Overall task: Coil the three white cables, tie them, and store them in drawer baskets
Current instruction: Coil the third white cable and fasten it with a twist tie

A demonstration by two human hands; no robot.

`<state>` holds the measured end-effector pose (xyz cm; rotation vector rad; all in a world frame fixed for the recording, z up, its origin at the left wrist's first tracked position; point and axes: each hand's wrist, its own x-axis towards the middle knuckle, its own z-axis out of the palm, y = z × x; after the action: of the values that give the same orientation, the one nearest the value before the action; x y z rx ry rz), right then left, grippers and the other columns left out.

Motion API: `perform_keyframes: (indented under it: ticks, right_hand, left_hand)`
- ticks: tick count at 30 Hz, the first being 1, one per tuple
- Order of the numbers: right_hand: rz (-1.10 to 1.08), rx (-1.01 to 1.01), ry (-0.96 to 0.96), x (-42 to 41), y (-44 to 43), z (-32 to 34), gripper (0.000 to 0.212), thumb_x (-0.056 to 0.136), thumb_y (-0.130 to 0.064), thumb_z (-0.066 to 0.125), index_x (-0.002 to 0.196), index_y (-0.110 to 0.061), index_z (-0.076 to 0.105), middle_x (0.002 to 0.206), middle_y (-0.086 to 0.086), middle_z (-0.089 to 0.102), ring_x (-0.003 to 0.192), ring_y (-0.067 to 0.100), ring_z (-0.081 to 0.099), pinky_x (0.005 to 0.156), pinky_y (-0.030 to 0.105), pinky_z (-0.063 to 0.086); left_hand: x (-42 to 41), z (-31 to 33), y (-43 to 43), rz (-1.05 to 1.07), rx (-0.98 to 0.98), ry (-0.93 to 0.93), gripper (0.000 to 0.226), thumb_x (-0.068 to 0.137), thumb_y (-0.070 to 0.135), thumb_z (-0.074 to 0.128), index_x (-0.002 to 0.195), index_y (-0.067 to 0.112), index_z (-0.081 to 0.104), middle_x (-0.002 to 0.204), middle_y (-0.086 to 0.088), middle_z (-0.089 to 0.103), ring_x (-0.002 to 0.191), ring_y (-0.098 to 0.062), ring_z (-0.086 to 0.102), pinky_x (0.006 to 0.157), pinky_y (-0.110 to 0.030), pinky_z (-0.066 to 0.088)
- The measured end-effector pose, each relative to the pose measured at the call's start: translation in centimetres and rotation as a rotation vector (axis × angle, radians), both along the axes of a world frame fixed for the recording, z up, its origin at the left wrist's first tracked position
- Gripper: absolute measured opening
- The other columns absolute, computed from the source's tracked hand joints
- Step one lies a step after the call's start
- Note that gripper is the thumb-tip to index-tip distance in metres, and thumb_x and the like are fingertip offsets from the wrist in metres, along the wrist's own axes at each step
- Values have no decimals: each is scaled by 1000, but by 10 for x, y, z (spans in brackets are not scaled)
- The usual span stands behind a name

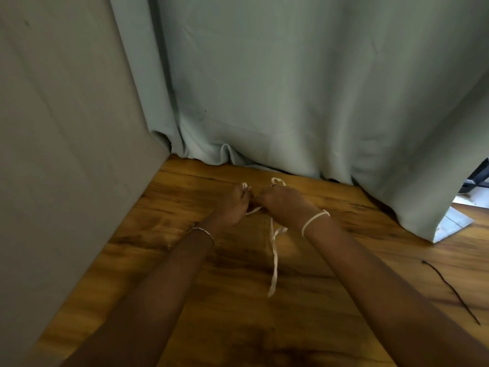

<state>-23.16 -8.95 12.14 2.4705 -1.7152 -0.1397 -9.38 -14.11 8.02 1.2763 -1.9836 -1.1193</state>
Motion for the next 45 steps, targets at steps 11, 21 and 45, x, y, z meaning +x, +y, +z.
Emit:
perform_keyframes:
  ticks: [11,21,45]
  right_hand:
    - [-37,-80,-49,-13,0,-12,31,90,-15,56,121,-12,58,117,9,57,107,28,55,84,35,43]
    - [-134,-48,-292,-20,-12,-23,16,84,-25,58,99,-24,60,105,0,53,91,25,56,69,39,49]
    - [-411,-165,-917,-11,-9,-38,29,78,-42,52,67,-18,65,76,3,61,76,21,56,68,34,45]
  left_hand:
    - [6,13,9,-350,556,281,54,97,51,34,79,6,57,42,0,48,35,-9,40,38,-20,31]
    - [20,-1,3,-564,880,603,33,96,28,47,68,11,51,39,6,35,32,-3,27,36,-16,21]
    - [6,23,16,-457,1031,1002,37,100,30,30,72,11,43,36,7,36,29,-4,31,36,-17,22]
